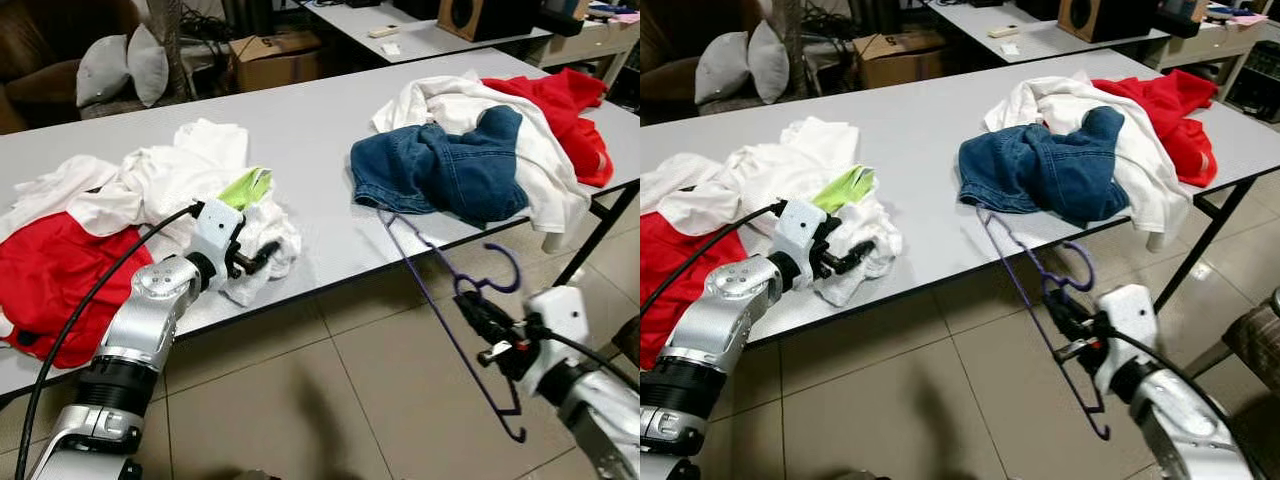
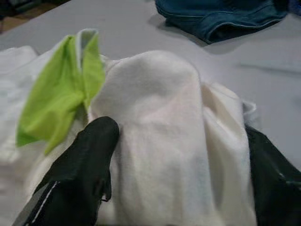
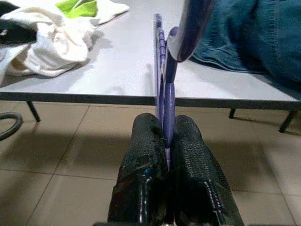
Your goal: Hang hanger
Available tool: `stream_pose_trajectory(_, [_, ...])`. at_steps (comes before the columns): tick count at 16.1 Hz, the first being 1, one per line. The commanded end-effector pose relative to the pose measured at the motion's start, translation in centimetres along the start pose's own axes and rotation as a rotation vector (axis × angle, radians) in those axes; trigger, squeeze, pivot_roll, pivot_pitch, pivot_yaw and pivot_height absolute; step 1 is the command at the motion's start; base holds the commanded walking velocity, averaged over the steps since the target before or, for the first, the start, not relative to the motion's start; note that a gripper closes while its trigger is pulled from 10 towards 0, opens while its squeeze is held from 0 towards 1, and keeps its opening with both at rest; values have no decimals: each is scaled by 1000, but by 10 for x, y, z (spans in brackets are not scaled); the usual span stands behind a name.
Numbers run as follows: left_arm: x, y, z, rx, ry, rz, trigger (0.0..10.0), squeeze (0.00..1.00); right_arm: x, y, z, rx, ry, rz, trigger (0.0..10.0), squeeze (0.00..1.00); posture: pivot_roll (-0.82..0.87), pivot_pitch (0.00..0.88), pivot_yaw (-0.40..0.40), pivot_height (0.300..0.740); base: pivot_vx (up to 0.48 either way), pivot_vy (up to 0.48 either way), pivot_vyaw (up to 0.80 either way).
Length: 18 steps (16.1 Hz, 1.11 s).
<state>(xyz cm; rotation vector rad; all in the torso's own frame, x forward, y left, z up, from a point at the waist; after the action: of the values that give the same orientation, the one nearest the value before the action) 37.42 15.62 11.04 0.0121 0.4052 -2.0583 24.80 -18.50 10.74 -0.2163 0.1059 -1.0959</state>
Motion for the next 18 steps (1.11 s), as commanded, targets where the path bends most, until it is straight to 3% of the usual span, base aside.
stream_pose_trajectory(1, [-6, 1, 6, 4, 43, 23, 0, 0, -3, 1, 7, 5, -32, 12, 10000, 0, -110, 0, 58, 740, 0, 0, 0])
stream_pose_trajectory(7, [-1, 0, 16, 76, -17, -22, 0, 0, 0, 0, 4, -12, -47, -2, 10000, 0, -108, 0, 56, 740, 0, 0, 0])
stream_pose_trajectory(16, [-7, -2, 29, 138, -100, -9, 0, 0, 2, 2, 5, -9, -44, -14, 10000, 0, -104, 0, 53, 740, 0, 0, 0])
stream_pose_trajectory(17, [-6, 0, 47, 214, -204, -30, 0, 0, 3, 3, 5, -10, -43, -15, 10000, 0, -104, 0, 53, 740, 0, 0, 0])
stream_pose_trajectory(18, [-10, -1, 86, 382, -416, -70, 0, 0, 4, 3, 6, -8, -42, -20, 10000, 0, -104, 0, 52, 740, 0, 0, 0])
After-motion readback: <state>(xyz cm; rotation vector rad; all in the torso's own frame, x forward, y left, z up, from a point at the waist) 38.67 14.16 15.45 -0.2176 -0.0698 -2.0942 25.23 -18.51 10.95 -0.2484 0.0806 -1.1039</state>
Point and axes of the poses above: a point about 5 cm out from each wrist's last joint towards the gripper, its own y axis pointing out of the wrist towards the gripper, its own z axis along the axis of the wrist's last joint, x = y × z, the point moved 5 cm from there along y, pointing out of the wrist towards the gripper, and after that the axes turned 1 degree about -y, right-handed, at the moved point
